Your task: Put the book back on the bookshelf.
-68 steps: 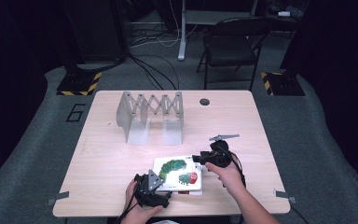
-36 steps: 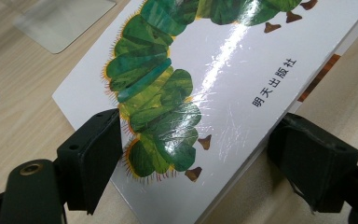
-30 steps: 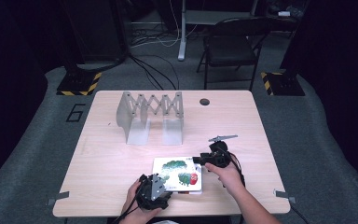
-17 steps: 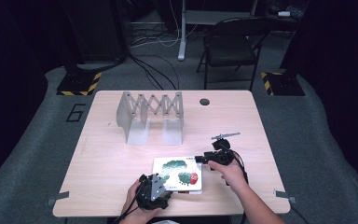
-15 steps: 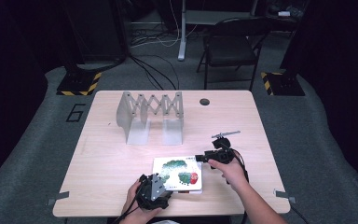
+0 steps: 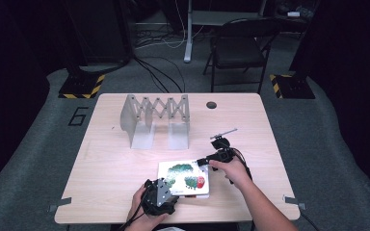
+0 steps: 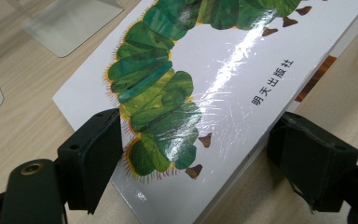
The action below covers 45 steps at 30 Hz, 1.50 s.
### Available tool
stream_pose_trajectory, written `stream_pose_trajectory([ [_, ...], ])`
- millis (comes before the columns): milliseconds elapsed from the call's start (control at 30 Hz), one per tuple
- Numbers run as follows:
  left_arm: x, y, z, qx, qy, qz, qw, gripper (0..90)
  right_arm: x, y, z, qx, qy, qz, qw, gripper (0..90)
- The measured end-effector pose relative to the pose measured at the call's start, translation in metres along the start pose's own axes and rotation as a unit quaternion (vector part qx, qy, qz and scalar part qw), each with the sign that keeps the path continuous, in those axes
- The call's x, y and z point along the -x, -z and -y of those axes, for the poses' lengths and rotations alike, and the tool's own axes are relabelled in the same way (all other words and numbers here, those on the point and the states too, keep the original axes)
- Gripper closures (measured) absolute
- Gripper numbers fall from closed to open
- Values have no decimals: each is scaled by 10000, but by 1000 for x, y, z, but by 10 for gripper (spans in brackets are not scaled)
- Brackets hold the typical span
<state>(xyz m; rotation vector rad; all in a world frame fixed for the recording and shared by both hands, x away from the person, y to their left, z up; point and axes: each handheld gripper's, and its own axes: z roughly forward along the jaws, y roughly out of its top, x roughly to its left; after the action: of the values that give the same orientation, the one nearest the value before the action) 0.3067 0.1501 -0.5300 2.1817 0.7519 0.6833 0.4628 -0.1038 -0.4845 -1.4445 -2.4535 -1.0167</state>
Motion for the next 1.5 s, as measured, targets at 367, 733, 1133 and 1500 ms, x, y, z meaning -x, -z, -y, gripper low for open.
stream_pose_trajectory([
  [367, 0, 0, 0, -5, 3, -6, 10000, 183, 6, -8, -1, -79, -152, -388, 9991, 374],
  [733, 0, 0, 0, -8, -3, -7, 10000, 183, 2, -16, -1, -313, -245, -696, 9968, 382],
  [1133, -1, 0, 0, -8, -38, -11, 10000, 179, -1, -13, -1, -230, -261, -635, 9974, 430],
  [1500, -4, 1, -3, -143, -194, 168, 9996, 191, 4, -14, -1, -258, -381, -712, 9964, 452],
])
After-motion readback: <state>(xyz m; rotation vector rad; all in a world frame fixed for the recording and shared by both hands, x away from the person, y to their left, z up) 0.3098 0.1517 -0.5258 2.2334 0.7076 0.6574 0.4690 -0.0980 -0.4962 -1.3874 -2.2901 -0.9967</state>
